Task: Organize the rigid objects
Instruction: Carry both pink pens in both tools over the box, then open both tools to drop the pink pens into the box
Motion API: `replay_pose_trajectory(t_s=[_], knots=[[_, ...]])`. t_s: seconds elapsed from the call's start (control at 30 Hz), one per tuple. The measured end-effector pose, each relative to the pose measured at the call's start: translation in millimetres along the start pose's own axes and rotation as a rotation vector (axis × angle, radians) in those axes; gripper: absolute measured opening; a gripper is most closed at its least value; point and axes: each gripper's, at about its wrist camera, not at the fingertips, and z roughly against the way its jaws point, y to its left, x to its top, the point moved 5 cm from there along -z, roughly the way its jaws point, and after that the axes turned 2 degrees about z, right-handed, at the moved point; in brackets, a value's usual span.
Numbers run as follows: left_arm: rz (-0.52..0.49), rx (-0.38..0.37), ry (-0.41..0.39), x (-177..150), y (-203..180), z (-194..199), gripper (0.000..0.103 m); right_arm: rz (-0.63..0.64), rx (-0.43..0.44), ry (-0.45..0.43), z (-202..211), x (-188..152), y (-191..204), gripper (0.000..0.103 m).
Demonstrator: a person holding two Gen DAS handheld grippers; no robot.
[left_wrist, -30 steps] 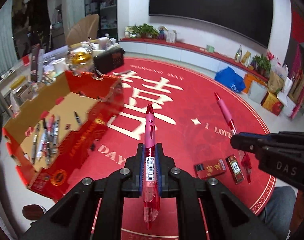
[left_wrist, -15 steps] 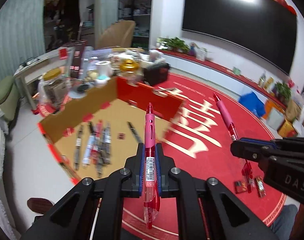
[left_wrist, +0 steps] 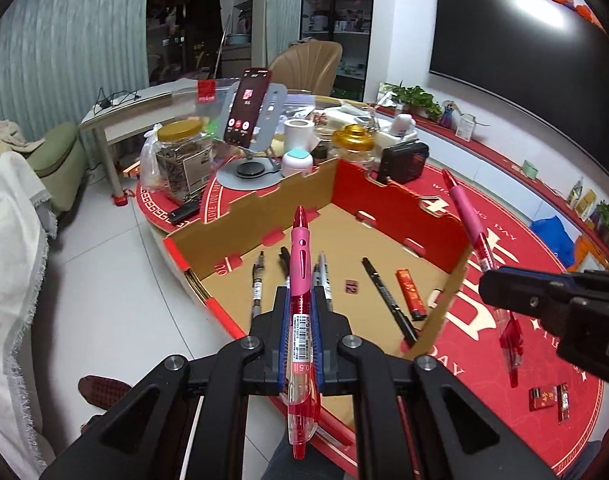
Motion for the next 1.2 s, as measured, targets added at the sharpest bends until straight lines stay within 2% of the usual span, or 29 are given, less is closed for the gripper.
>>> replay_pose_trajectory(t_s=[0.67,1.2], knots=[[0.006,0.005,0.034,27.2,-3.8,-43.0,0.011,-0.015,-0.009,0.033,-45.3,32.1,-3.1,0.011],[0.015,0.020,0.070,24.8,-1.8,-64.1,0.011,-0.037,-0.034,0.064,-69.4,34.5,-16.1,0.011]])
